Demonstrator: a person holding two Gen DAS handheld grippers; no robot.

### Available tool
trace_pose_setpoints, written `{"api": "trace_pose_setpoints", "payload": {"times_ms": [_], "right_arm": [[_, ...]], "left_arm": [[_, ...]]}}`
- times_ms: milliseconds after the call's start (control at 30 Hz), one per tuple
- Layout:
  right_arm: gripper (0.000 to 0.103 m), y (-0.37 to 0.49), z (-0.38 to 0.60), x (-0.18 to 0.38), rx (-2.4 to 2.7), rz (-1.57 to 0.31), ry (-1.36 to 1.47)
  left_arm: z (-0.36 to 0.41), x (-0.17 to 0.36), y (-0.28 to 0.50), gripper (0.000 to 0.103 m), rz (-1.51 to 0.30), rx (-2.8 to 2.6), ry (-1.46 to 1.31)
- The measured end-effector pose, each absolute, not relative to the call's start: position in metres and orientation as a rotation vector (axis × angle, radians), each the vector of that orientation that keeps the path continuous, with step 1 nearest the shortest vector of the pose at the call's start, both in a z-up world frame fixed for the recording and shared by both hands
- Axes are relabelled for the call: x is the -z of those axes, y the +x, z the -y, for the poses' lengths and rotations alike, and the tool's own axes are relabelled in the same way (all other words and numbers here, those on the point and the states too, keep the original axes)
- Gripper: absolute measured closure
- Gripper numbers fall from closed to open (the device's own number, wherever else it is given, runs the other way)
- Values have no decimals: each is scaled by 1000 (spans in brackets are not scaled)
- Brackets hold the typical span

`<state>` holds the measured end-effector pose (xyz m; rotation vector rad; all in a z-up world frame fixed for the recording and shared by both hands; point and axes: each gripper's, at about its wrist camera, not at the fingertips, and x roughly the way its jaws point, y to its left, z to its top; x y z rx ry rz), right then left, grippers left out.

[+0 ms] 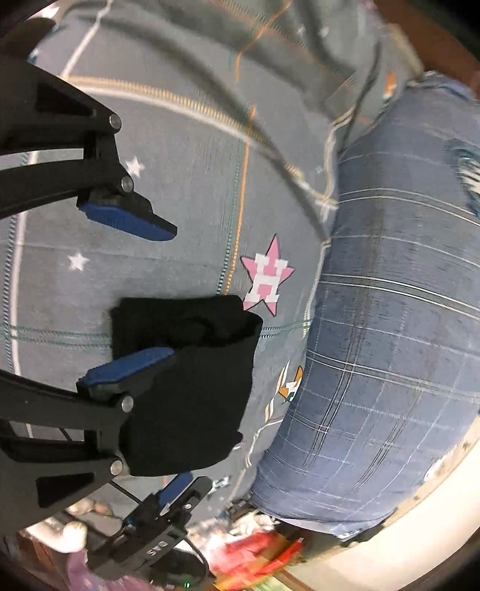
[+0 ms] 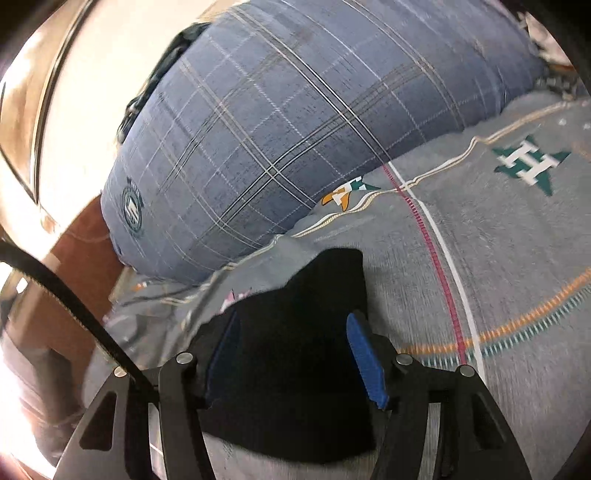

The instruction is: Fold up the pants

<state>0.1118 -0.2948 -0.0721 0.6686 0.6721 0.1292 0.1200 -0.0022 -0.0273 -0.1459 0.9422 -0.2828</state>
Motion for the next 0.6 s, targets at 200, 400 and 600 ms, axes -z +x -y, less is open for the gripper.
{"api": "trace_pose_setpoints", "payload": {"times_ms": [200,400,600], "right_arm": [[36,44,265,74,-46,-664,535],[36,15,255,85,81,-695,422],[36,11,250,87,137,-678,346]], "left_arm": [[11,8,75,32,-829,242,-46],[19,3,38,29,-793,254,23],[24,0,22,29,-792,241,70]]}}
